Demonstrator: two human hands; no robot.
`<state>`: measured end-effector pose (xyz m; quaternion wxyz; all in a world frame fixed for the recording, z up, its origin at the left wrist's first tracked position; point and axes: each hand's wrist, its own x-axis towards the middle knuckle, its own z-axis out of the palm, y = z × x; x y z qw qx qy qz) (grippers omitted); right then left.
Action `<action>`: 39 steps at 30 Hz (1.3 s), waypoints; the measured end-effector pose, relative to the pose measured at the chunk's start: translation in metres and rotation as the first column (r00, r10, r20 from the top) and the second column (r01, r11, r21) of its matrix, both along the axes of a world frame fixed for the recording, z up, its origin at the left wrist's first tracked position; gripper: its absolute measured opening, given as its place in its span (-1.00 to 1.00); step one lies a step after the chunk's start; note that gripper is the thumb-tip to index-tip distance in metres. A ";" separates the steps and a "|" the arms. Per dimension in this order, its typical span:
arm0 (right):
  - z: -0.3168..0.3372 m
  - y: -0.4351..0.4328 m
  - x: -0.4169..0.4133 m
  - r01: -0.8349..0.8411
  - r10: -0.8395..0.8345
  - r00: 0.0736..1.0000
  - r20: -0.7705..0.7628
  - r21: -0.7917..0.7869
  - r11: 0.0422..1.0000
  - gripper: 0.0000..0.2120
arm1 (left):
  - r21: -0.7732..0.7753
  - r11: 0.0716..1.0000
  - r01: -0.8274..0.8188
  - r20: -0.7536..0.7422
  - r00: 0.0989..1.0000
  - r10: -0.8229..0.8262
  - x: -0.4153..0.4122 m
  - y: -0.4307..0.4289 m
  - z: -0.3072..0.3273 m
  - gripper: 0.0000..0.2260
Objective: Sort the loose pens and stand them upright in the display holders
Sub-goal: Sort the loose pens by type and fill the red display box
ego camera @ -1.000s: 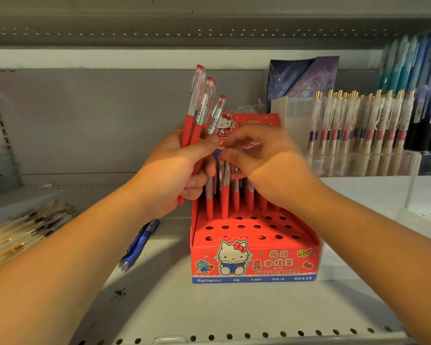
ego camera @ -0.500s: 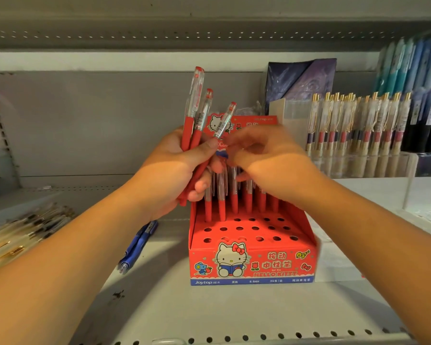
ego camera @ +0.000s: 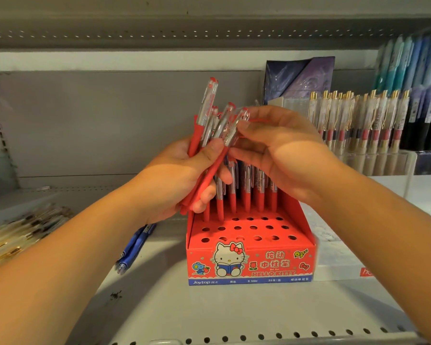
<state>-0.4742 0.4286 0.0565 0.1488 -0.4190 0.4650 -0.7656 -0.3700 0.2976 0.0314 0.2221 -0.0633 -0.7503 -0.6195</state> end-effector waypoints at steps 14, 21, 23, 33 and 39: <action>0.004 0.002 -0.008 0.393 -0.353 0.883 -0.310 0.077 0.916 -0.81 | 0.078 0.991 -0.109 -0.128 0.985 0.118 -0.004 -0.010 0.003 -0.82; -0.006 -0.008 -0.012 0.538 -0.398 0.698 -0.595 0.070 0.840 -0.71 | 0.126 0.990 -0.066 -0.072 0.995 0.076 -0.005 -0.014 0.003 -0.78; -0.006 -0.008 -0.013 0.535 -0.396 0.705 -0.589 0.074 0.842 -0.68 | 0.139 0.989 -0.050 -0.059 0.997 0.059 -0.005 -0.015 0.003 -0.81; -0.012 -0.011 -0.019 0.566 -0.296 0.652 -0.698 0.189 0.802 -0.79 | 0.121 0.992 -0.046 -0.075 0.996 0.056 -0.003 -0.013 0.002 -0.81; -0.011 -0.007 -0.015 0.595 -0.141 0.676 -0.723 0.423 0.683 -0.90 | 0.075 0.993 -0.088 -0.066 0.994 0.093 -0.003 -0.007 0.002 -0.84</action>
